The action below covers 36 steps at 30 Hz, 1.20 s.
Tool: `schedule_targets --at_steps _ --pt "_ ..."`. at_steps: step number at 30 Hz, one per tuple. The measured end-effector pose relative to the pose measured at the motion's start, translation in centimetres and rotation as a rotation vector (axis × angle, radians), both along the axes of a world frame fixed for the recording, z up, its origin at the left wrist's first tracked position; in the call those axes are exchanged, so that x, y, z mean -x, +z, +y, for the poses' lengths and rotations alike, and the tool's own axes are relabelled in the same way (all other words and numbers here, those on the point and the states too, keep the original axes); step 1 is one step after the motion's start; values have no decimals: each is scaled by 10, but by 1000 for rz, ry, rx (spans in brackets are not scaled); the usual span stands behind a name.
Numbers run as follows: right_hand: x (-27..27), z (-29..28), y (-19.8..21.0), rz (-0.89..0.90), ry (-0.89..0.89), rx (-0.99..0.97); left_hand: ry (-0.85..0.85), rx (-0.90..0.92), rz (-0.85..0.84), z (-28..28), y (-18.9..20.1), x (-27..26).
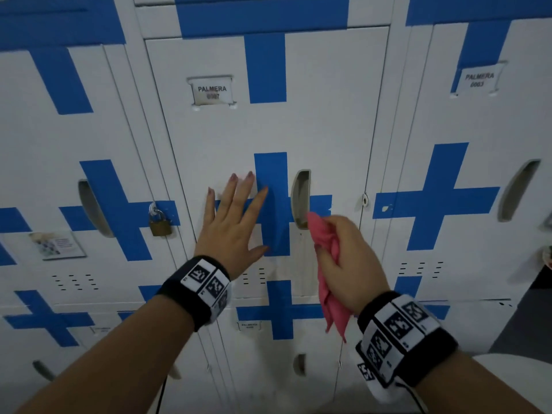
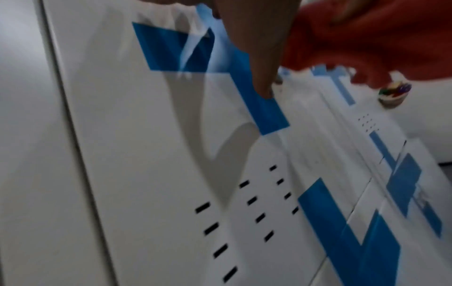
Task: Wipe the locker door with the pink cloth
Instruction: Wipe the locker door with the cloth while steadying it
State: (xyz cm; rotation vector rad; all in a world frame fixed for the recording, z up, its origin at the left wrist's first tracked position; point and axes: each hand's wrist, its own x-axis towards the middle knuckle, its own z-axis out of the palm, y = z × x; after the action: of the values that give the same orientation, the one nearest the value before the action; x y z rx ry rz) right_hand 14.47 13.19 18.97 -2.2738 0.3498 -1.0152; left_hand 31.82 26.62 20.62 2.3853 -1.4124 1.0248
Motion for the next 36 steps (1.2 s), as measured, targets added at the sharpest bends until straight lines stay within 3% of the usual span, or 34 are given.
schedule_targets --at_steps 3,8,15,36 --pt "-12 -1 28 -95 -88 195 90 -103 16 -6 -3 -11" --pt "-45 -7 52 -198 -214 419 140 -122 50 -11 -6 -18" --pt "-77 -11 21 114 -241 724 120 -110 76 -10 -7 -18" --pt "-61 2 -29 423 -159 754 134 -127 42 -12 -8 -20"
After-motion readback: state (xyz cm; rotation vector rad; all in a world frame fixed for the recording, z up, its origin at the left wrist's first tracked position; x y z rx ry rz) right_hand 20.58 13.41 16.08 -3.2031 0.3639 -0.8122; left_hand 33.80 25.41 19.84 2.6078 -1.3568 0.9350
